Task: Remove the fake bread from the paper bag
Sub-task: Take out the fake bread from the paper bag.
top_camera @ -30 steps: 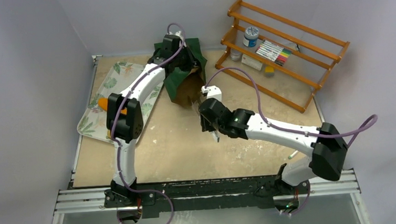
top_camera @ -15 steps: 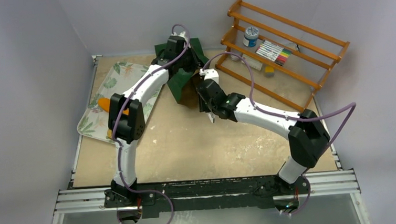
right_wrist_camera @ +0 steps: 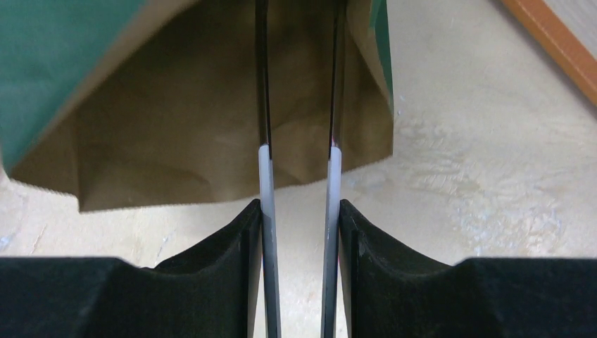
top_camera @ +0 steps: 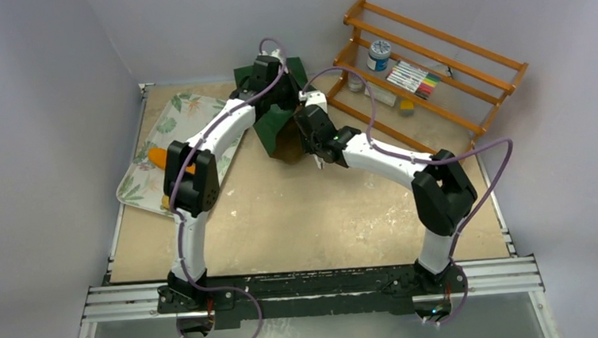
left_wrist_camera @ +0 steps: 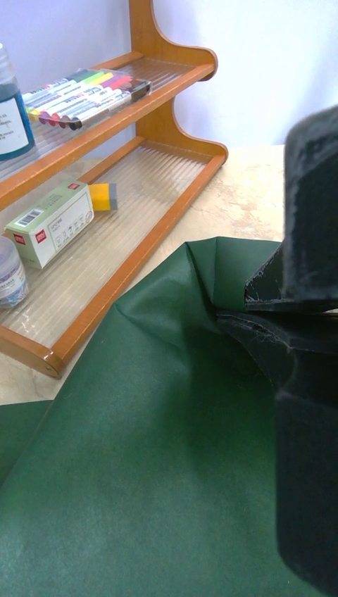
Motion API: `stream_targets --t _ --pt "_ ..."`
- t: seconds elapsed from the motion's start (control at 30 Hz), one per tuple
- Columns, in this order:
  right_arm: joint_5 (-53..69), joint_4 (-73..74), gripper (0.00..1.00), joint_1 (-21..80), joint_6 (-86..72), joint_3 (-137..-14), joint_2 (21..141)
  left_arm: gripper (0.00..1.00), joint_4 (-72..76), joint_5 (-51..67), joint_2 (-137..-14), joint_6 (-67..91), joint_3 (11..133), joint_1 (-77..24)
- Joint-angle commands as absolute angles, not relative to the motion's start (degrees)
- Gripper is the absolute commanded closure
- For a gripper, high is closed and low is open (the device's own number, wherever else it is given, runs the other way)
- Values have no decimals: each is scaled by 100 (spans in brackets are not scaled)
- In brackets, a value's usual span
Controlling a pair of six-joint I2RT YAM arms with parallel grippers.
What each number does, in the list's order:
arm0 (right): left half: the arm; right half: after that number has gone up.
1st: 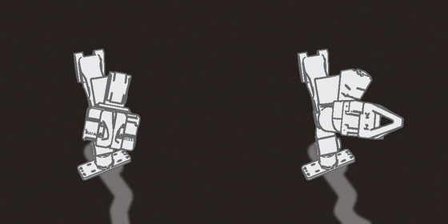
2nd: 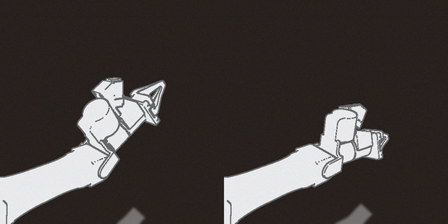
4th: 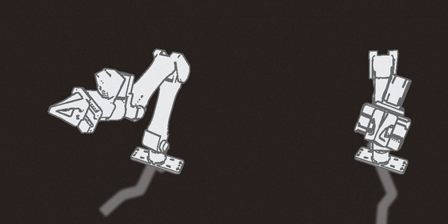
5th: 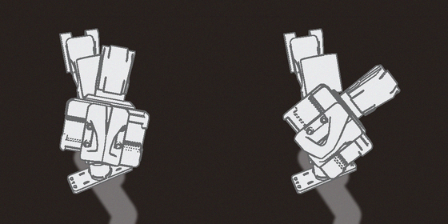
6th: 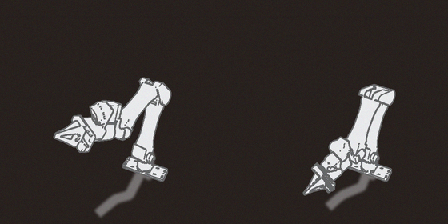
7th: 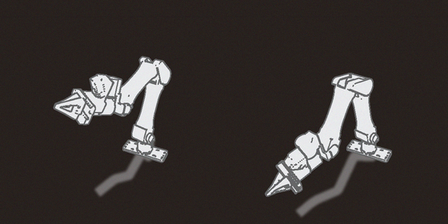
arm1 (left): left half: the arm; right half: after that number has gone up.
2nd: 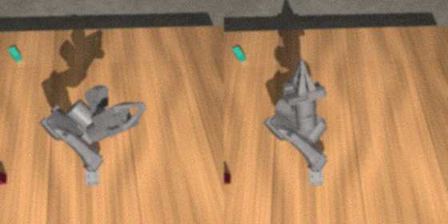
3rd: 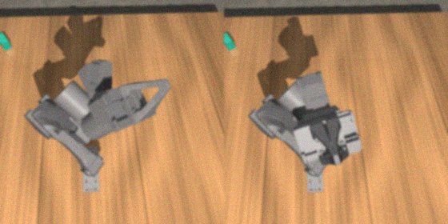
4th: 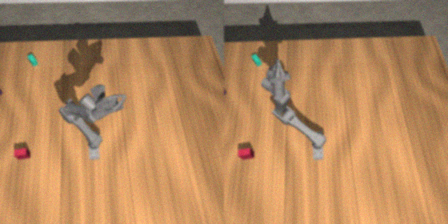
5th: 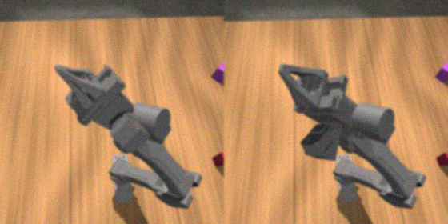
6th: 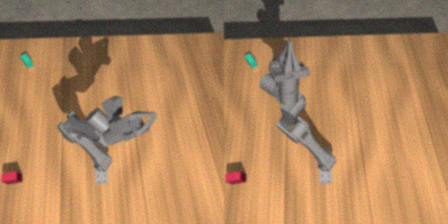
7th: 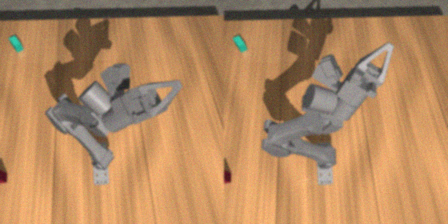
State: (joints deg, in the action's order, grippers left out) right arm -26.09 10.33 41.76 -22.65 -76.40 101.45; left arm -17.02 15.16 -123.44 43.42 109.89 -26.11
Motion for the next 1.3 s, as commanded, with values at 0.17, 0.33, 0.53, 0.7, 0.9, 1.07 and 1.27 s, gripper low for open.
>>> stream_targets --t 0.17,0.33,0.53,0.7,0.9,1.07,1.27 --pt "-2852 581 58 4017 -1891 -8490 10716 100 -1048 1602 -12101 4622 10706 -2655" --pt "-2993 579 58 3985 -1869 -8711 11052 100 -1058 1681 -12173 4607 10889 -2654" --pt "-3279 518 58 3940 -1812 -8919 11368 100 -1107 1755 -12230 4564 11110 -2654" --pt "-3374 559 58 3856 -1811 -9105 11572 100 -1070 1773 -12167 4527 11051 -2650" --pt "-3408 633 58 3814 -1834 -9367 11873 100 -1015 1802 -12137 4535 11040 -2650" --pt "-3428 659 75 3774 -1901 -9483 12040 100 -1011 1842 -12133 4526 11040 -2621" --pt "-3397 785 100 3774 -1984 -9360 11850 100 -967 1848 -12185 4608 11122 -2548"
